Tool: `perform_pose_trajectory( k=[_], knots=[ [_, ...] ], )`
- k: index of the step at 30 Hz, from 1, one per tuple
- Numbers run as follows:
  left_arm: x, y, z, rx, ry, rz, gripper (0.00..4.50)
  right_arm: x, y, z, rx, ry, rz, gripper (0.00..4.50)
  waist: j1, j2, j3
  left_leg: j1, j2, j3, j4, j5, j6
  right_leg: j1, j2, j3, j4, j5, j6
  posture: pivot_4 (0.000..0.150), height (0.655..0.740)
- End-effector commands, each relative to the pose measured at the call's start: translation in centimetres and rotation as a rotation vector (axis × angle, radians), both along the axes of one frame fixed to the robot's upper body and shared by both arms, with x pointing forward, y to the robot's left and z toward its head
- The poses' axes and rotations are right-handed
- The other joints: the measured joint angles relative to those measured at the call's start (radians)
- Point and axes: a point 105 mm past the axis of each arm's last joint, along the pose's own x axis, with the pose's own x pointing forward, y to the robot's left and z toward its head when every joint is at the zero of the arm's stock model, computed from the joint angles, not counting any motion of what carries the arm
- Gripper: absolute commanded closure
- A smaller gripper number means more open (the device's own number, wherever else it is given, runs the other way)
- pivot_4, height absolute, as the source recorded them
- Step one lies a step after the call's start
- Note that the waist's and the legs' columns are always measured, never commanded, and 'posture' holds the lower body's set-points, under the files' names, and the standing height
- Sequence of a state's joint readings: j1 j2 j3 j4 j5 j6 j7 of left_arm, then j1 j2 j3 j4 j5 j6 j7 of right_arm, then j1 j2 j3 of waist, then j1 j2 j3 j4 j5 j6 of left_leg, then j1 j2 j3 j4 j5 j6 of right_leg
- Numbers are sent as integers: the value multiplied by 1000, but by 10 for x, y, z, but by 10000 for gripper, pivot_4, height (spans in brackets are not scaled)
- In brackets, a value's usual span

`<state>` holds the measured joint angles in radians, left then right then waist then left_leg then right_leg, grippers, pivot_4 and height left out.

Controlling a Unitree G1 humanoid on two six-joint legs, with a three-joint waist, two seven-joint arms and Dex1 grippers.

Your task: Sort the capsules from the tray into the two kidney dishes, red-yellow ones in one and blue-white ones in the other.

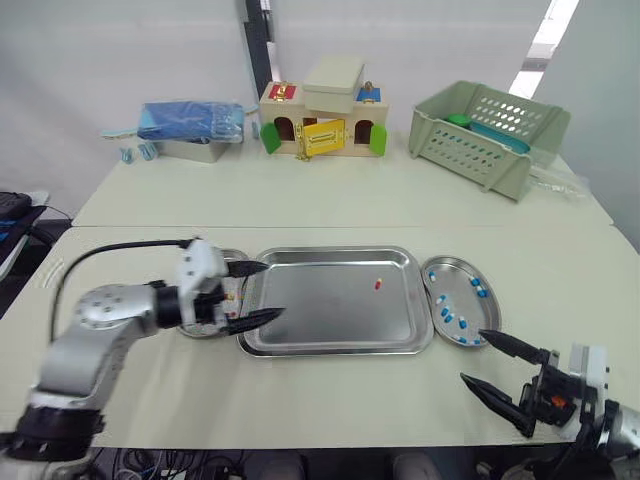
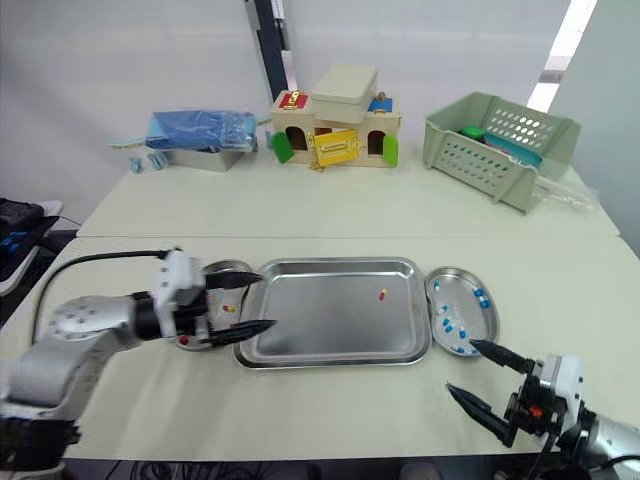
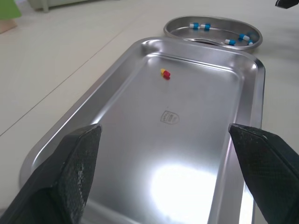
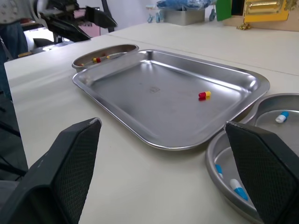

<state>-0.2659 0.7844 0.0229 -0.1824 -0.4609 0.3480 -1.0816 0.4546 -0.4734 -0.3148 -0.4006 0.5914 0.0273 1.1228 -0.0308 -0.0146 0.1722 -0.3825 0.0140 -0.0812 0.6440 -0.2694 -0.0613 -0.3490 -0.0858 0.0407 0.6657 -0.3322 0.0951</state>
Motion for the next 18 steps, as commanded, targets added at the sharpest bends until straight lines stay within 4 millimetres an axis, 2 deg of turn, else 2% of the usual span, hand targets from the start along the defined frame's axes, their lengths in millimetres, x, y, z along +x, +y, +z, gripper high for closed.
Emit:
perform_pose_trajectory(
  k=[1, 4, 8, 14, 18],
  knots=[
    [21, -18, 5, 7, -19, 8, 0, -13, 11, -1, 22, -83, -1, 533, 1, 0, 0, 0, 0, 0, 0, 0, 0, 0, 0, 0, 0, 0, 0, 1500, 7400],
    [44, -40, 4, 4, -21, 33, 0, -22, 16, -14, 38, -71, -25, 533, 2, 0, 0, 1, -1, 0, 1, 0, 0, 0, 0, 0, 1, 0, 0, 1500, 7400],
    [56, -68, -2, 25, -32, 23, 0, -23, 15, -21, 10, -74, -43, 533, 2, -1, 0, 0, -1, 0, 1, 0, 0, 0, 0, 0, -1, 0, 0, 1500, 7400],
    [61, -100, -13, 66, -25, 54, 0, -22, 17, -22, 22, -76, -70, 533, 2, -1, 0, 0, -1, -1, 1, 0, 0, 0, 0, 0, 0, 0, 0, 1500, 7400],
    [67, -117, -21, 70, -26, 149, 0, -23, 18, -24, 25, -71, -85, 533, 3, -1, 0, 0, -1, -1, 1, 0, 0, 0, 0, 0, 0, 0, 0, 1500, 7400]
  ],
)
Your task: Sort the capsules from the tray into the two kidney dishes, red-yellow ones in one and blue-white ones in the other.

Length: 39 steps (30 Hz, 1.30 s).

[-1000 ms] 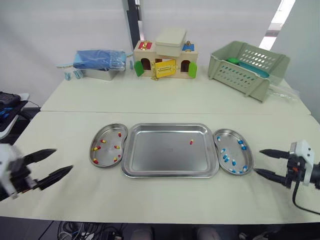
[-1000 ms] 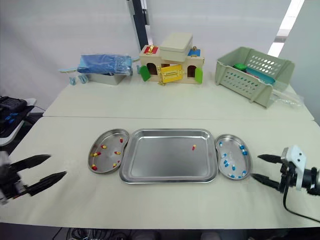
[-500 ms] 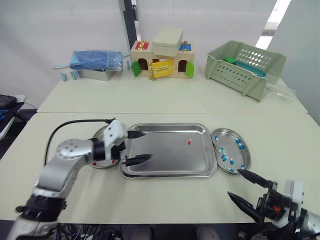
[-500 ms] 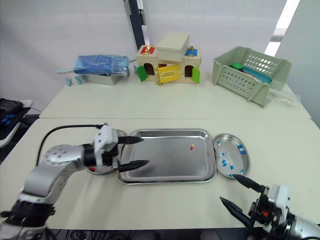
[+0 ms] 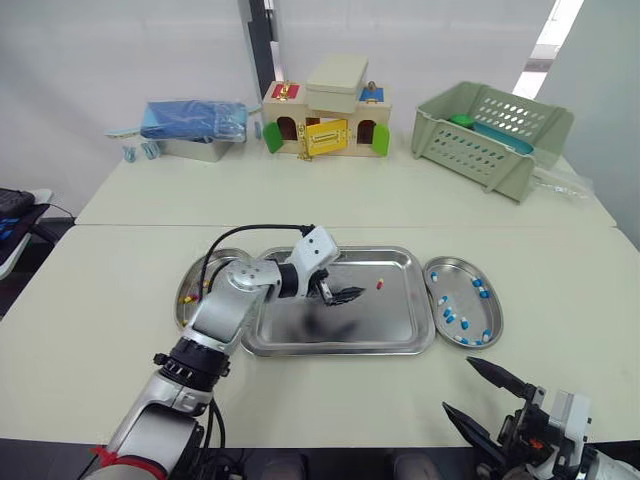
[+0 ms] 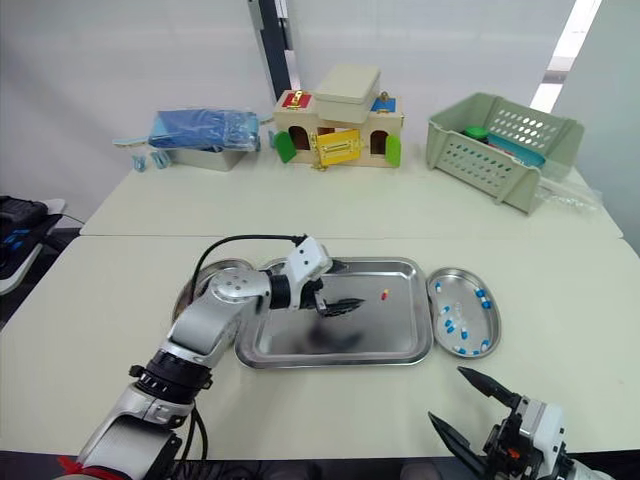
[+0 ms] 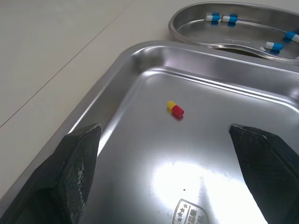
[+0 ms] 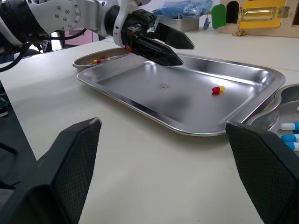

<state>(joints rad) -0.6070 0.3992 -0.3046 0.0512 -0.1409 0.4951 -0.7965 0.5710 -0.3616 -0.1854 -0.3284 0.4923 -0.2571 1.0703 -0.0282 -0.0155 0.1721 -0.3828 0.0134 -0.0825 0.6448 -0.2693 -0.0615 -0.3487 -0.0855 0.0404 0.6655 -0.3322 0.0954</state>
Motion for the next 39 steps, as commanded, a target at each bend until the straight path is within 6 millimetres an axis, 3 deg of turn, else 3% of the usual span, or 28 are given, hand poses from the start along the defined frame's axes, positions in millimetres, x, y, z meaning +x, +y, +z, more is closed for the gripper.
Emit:
perform_pose_trajectory(
  k=[1, 8, 18, 39],
  knots=[
    [5, -15, 6, -3, -51, 71, 0, -3, 1, 2, 5, -16, -16, 533, 1, 0, 0, 0, 0, 0, 0, 0, 0, 0, 0, 0, 0, 0, 0, 1500, 7400],
    [8, -37, 5, -48, -30, 175, 0, -7, 3, -1, 7, -9, -22, 533, 2, 0, 0, 0, 0, 0, 0, 0, 0, 0, 0, 0, 0, 0, 0, 1500, 7400],
    [0, -63, -14, -14, 34, 254, 0, -12, 3, -3, 12, -1, -40, 533, 3, 0, 0, 0, 0, 0, 0, 0, 0, 0, 0, 0, 0, 0, 0, 1500, 7400],
    [3, -63, -32, 24, 96, 288, 0, -11, 7, -8, 24, -7, -61, 533, 3, 1, -1, 1, -1, 0, 0, 0, 0, 1, -1, 0, 0, 0, 0, 1500, 7400]
  ],
)
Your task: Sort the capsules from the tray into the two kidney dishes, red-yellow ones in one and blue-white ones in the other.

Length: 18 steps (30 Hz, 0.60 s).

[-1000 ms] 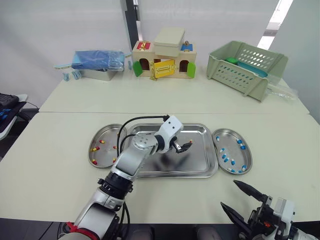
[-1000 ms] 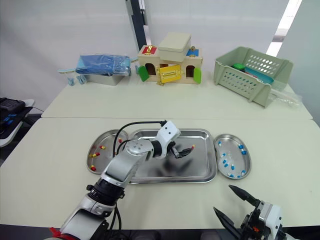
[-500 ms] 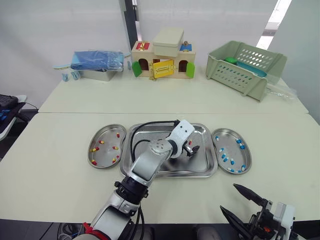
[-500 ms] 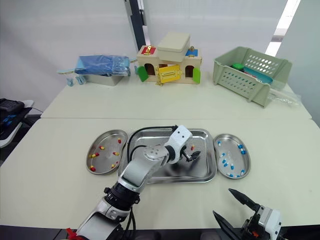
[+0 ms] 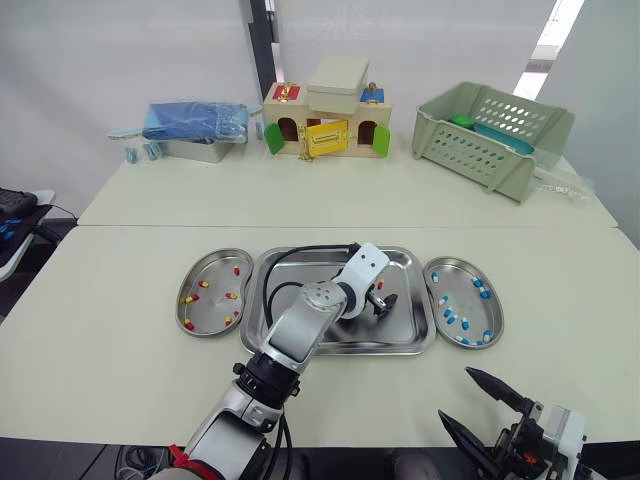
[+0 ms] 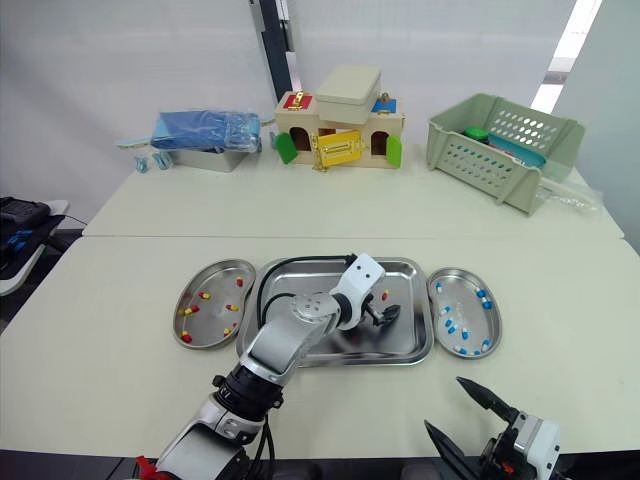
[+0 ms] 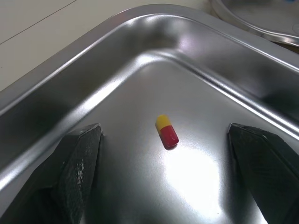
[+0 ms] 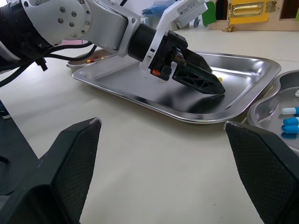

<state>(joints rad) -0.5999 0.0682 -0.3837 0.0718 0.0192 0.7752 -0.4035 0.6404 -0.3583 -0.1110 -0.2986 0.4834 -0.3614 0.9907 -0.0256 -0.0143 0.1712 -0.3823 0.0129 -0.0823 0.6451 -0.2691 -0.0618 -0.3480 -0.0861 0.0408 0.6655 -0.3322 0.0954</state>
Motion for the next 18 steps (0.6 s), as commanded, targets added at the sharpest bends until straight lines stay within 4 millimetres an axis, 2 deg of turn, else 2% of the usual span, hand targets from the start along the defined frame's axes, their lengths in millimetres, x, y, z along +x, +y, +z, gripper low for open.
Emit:
perform_pose_trajectory(
  k=[1, 2, 5, 16, 17, 18],
  knots=[
    [1, -2, 1, -2, -4, 1, 0, -1, 2, 3, -1, -25, -5, 533, 0, 0, 0, 0, 0, 0, 0, 0, 0, 0, 0, 0, 0, 0, 0, 1500, 7400],
    [1, -2, 1, -5, -3, 1, 0, -1, 2, 3, 0, -26, -7, 533, 0, 0, 0, 0, 0, 0, 0, 0, 0, 0, 0, 0, 0, 0, 0, 1500, 7400],
    [1, -2, 0, -8, 3, 3, 5525, -1, 2, 2, 3, -24, -12, 0, 0, 0, 0, 0, 0, 0, 0, 0, 0, 0, 0, 0, 0, 0, 0, 1500, 7400],
    [6, -1, -2, -20, 11, 21, 42124, -1, 3, 1, 6, -27, -16, 0, 0, 1, -1, 1, 0, 0, 0, 0, 0, 1, 0, 0, 0, 0, 0, 1500, 7400],
    [6, 0, -2, -19, 11, 21, 44691, -1, 3, 1, 6, -28, -16, 0, 0, 1, -1, 1, 0, 0, 0, 0, 0, 1, 0, 0, 0, 0, 0, 1500, 7400],
    [6, 0, -2, -18, 11, 21, 44691, -1, 3, 1, 6, -27, -17, 0, 0, 1, -1, 1, 0, 0, 0, 0, 0, 1, 0, 0, 0, 0, 0, 1500, 7400]
  ],
)
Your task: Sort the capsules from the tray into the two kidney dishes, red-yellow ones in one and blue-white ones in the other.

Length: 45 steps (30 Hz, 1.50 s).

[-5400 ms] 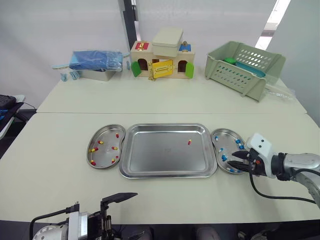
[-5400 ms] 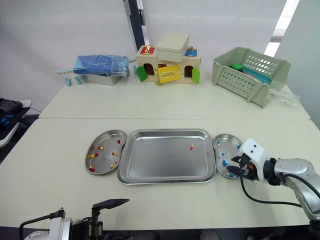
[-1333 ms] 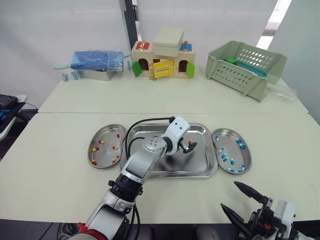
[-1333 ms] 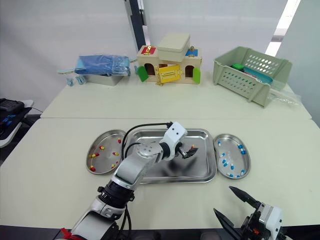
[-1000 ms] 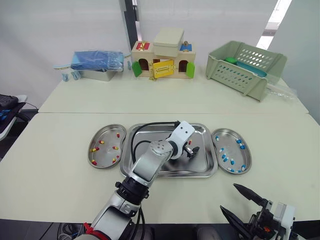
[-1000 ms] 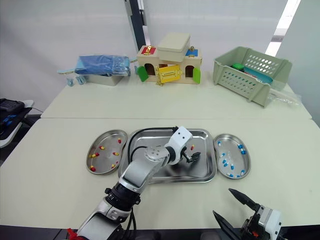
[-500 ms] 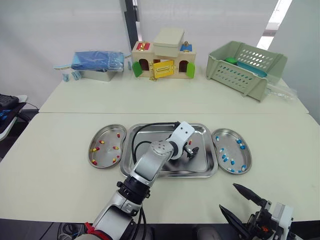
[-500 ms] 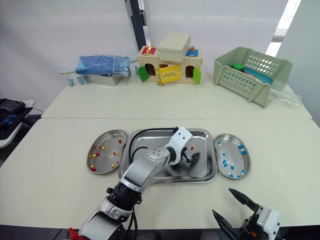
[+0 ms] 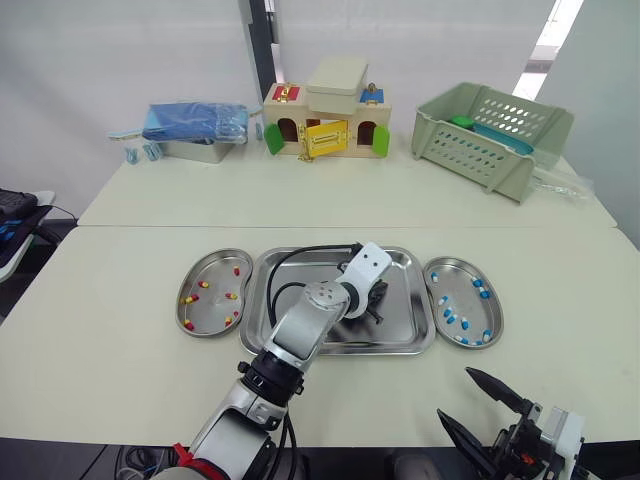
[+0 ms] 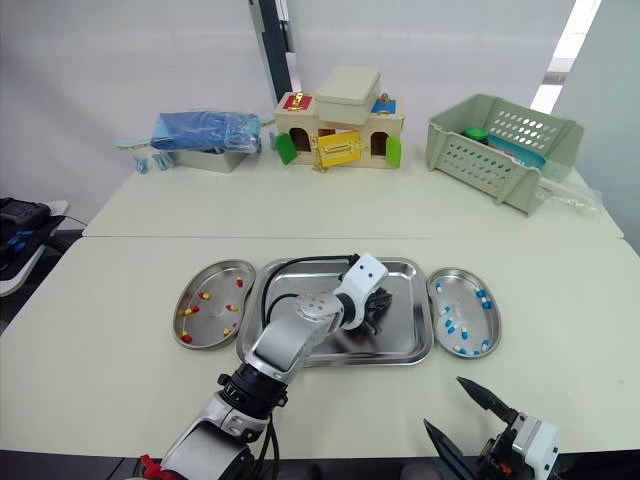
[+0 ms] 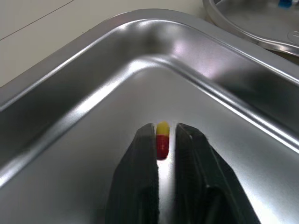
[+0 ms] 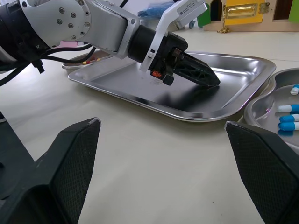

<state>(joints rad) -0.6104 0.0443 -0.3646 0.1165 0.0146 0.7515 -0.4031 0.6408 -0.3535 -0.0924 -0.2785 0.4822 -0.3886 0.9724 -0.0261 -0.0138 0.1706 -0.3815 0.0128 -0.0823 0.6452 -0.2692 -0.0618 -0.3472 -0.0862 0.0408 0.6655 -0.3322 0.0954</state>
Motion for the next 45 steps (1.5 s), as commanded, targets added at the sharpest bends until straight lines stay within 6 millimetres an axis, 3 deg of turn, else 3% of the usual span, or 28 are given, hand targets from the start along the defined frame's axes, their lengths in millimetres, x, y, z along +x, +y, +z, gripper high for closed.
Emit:
perform_pose_trajectory(
  k=[1, 10, 17, 22, 26, 29, 32, 45],
  knots=[
    [3, 3, -1, 5, -5, 10, 44691, -1, 2, 3, -5, -25, -1, 0, 0, 0, 0, 0, 0, 0, 0, 0, 0, 0, 0, 0, 0, 0, 0, 1500, 7400],
    [0, 4, 1, -12, -6, 5, 44691, 0, 2, 2, -6, -30, -4, 0, 0, 0, 0, 0, 0, 0, 0, 0, 0, 0, 0, 0, 0, 0, 0, 1500, 7400],
    [-5, 4, 28, -102, -61, -76, 44691, 2, 3, 6, -9, -40, 12, 0, 0, 0, 0, 0, 0, 0, 0, 0, 0, 0, 0, 0, 0, 0, 0, 1500, 7400],
    [-5, 22, 51, -134, -121, -128, 44691, 4, 3, 11, -17, -51, 40, 0, 0, 1, 0, 0, 0, 0, 0, 0, -1, 0, 0, 0, 0, 0, 0, 1500, 7400],
    [-5, 52, 67, -144, -164, -139, 44691, 7, 2, 15, -29, -59, 70, 0, -2, 1, 0, 0, 0, 0, 0, 1, -1, 0, 0, 0, 0, 0, 0, 1500, 7400],
    [0, 96, 80, -117, -213, -58, 44691, 3, 7, 16, -68, -60, 165, 0, -5, 1, -1, 0, 0, 0, 0, 1, -1, -1, 0, 0, 0, 0, 0, 1500, 7400],
    [-1, 124, 86, -125, -219, 22, 44691, 6, 7, 19, -77, -61, 207, 0, -4, 2, -1, 0, 0, 0, 0, 0, 0, 0, 0, 0, 0, 0, 0, 1500, 7400],
    [-28, 218, 79, -76, -200, 378, 44691, 26, 4, 23, -113, -51, 358, 0, -2, 1, -1, 0, 0, -1, 0, 0, 0, 0, 0, 0, 0, 0, 0, 1500, 7400]
  ],
)
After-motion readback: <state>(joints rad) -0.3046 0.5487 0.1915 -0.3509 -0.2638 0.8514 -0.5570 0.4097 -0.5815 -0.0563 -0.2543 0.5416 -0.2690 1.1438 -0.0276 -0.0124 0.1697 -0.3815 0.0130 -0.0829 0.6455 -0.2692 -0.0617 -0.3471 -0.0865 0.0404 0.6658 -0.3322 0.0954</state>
